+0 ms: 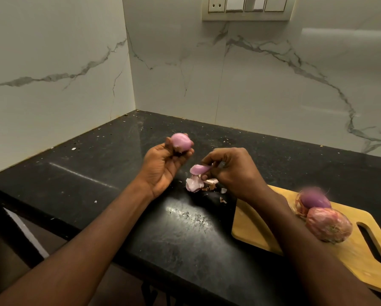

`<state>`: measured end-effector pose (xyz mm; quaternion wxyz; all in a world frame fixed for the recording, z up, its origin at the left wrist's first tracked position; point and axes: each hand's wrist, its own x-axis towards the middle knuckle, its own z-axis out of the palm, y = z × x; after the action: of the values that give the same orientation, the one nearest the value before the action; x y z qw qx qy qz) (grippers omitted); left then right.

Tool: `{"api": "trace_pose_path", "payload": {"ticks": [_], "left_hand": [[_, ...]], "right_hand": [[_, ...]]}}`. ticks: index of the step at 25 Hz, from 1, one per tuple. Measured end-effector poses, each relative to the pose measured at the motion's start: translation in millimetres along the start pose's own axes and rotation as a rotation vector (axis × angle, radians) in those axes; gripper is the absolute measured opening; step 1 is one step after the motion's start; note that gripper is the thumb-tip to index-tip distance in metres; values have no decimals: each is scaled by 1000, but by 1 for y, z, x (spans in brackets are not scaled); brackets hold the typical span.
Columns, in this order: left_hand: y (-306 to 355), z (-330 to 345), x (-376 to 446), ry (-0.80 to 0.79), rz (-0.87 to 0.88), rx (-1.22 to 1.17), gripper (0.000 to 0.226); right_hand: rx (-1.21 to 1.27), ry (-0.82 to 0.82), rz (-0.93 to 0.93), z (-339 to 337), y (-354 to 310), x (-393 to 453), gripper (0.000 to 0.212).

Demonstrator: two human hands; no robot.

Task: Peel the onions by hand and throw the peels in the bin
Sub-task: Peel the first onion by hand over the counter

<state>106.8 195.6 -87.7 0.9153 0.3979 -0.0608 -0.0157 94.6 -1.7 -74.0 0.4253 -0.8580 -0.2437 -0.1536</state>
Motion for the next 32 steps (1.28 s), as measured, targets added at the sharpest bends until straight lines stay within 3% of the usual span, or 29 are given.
{"api": "trace_pose_path", "payload": {"ticks": [2,7,10,16,21,26,32], "left_hand": [[3,-4,3,5,-7,-63,33],[-4,2,-2,-116,-83,148,38],[-3,-1,0,-120,-82,156,41],[-4,2,-5,-111,-104,208,38],[-3,4,-9,-194,-85,315,52],[-5,2,-7,-168,-64,346,54],[-6,3,-6,-103,-67,357,33]], "right_hand": [[-77,5,15,-2,3,-2,22],[-142,-8,38,-2,4,-4,31],[-103,-53,60,-4,2,-2,24],[-33,198,-82,3,-11,-4,47],[-113,315,-162,11,-11,-2,29],[-144,282,-141,14,-9,-3,15],[-170,202,-245,12,-9,-2,15]]}}
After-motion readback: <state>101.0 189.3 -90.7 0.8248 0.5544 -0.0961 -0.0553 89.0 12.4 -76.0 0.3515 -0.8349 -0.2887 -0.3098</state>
